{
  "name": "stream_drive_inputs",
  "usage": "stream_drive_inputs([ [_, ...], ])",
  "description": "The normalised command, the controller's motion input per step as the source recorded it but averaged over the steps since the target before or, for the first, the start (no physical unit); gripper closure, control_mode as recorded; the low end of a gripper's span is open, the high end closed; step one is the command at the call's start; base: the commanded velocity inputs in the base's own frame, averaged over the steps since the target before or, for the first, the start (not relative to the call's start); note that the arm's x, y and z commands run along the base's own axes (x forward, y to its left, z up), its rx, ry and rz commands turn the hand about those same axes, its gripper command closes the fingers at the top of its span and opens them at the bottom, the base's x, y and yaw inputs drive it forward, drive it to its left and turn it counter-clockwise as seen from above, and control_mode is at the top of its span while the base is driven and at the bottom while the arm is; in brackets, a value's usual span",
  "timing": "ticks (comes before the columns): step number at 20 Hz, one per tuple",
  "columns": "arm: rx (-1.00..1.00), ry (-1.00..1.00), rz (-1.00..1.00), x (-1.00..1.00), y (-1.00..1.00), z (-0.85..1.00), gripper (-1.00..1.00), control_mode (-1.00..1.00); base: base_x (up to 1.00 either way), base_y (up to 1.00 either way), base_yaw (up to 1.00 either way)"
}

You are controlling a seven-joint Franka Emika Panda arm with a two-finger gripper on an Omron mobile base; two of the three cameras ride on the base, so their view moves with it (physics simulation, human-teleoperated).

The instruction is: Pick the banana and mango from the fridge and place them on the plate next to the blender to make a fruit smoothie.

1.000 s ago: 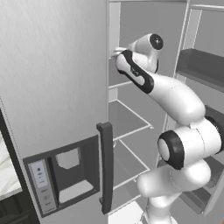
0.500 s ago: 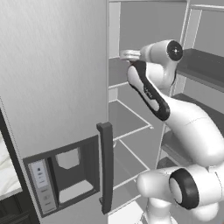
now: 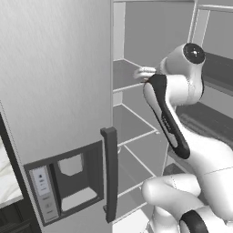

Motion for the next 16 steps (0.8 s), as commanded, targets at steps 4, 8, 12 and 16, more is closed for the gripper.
stream_drive_inputs([
  [4, -0.18, 0.55, -0.02, -1.00, 0.01, -1.00, 1.00, -1.00, 0.00, 0.00, 0.00],
  [8, -0.06, 0.30, 0.00, -1.00, 0.00, -1.00, 1.00, -1.00, 0.00, 0.00, 0.00],
  [12, 0.00, 0.01, 0.00, -0.59, 0.00, -0.73, 1.00, -1.00, 0.00, 0.00, 0.00],
  [16, 0.00, 0.00, 0.00, 0.00, 0.00, 0.00, 1.00, -1.00, 0.00, 0.00, 0.00],
])
